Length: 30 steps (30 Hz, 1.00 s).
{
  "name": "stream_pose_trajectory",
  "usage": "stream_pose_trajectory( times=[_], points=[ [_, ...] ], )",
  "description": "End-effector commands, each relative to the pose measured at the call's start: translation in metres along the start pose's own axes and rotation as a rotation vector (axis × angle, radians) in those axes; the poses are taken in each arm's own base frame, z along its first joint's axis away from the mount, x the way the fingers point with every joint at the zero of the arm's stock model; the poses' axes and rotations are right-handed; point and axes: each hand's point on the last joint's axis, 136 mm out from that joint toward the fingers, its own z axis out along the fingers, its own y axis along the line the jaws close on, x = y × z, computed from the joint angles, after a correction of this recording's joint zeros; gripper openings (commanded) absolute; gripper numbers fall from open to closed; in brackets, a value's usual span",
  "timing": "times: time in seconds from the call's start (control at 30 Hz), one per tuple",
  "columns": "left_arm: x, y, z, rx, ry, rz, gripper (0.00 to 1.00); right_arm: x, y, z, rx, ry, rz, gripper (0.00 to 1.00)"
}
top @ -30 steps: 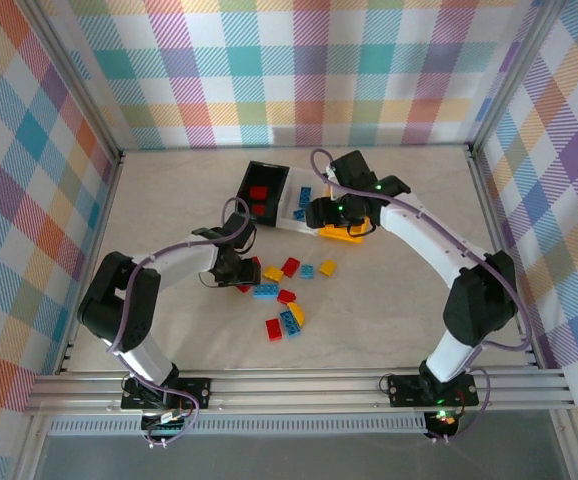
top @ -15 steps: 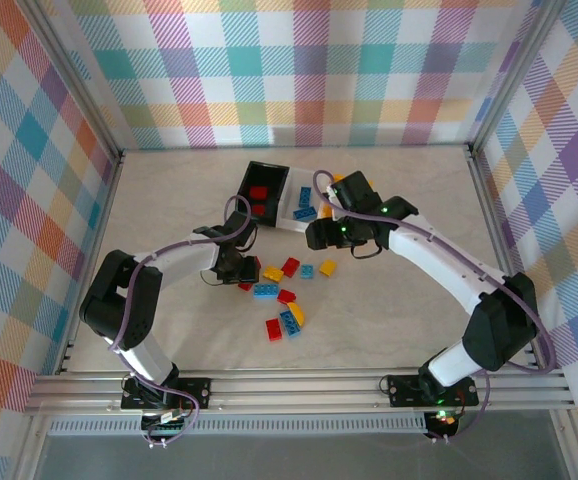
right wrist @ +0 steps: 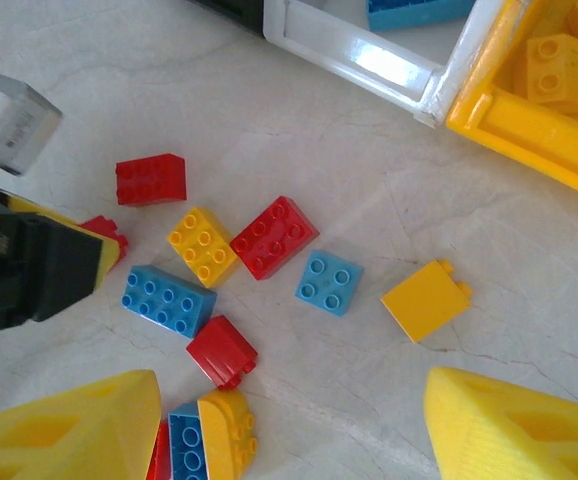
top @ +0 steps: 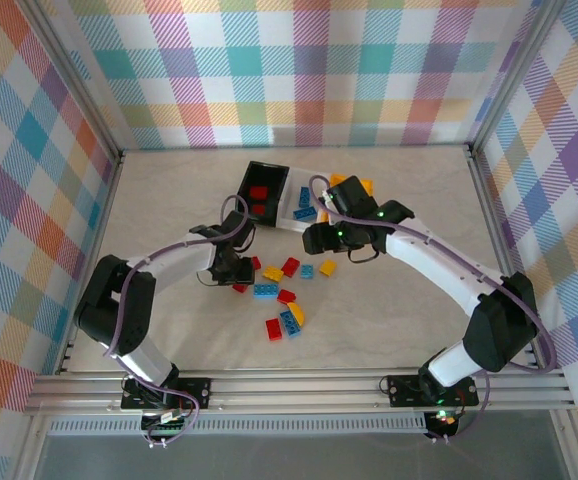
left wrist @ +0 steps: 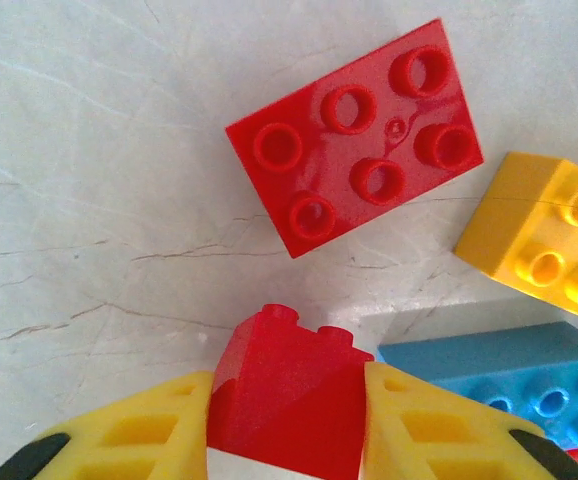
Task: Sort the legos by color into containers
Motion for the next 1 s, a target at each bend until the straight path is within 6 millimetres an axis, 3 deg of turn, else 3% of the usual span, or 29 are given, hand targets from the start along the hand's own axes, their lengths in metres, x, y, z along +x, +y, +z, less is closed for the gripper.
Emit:
stream_pose_trajectory(
  times=[0.0,0.2,0.47,0.7,0.83,0.97],
  points=[
    [-0.013,-0.005,-0.026,-0.009,-0.047,0.035,0.35,0.005,0.004,-0.007,-0.020,-0.013,0.008,0.71],
    [-0.056,-0.012,-0.052,0.015,-0.115,0.031,0.35,0.023,-0.003,-0.008,-0.016,0.003,0.023,0.71],
    [-0.155,-0.025,-0.081,0.037,-0.237,0.020,0.36,0.035,-0.006,-0.008,-0.021,0.023,0.040,0.71],
    [-0.224,-0.030,-0.056,0.006,-0.265,0.037,0.40,0.051,-0.002,-0.003,-0.049,0.057,0.041,0.71],
    [-0.248,-0.027,-0.034,0.012,-0.247,0.024,0.45,0.075,0.015,0.005,-0.062,0.116,-0.020,0.71],
    [-0.261,-0.026,-0.020,0.035,-0.246,0.011,0.49,0.112,0.042,0.016,-0.092,0.201,-0.105,0.71]
  ],
)
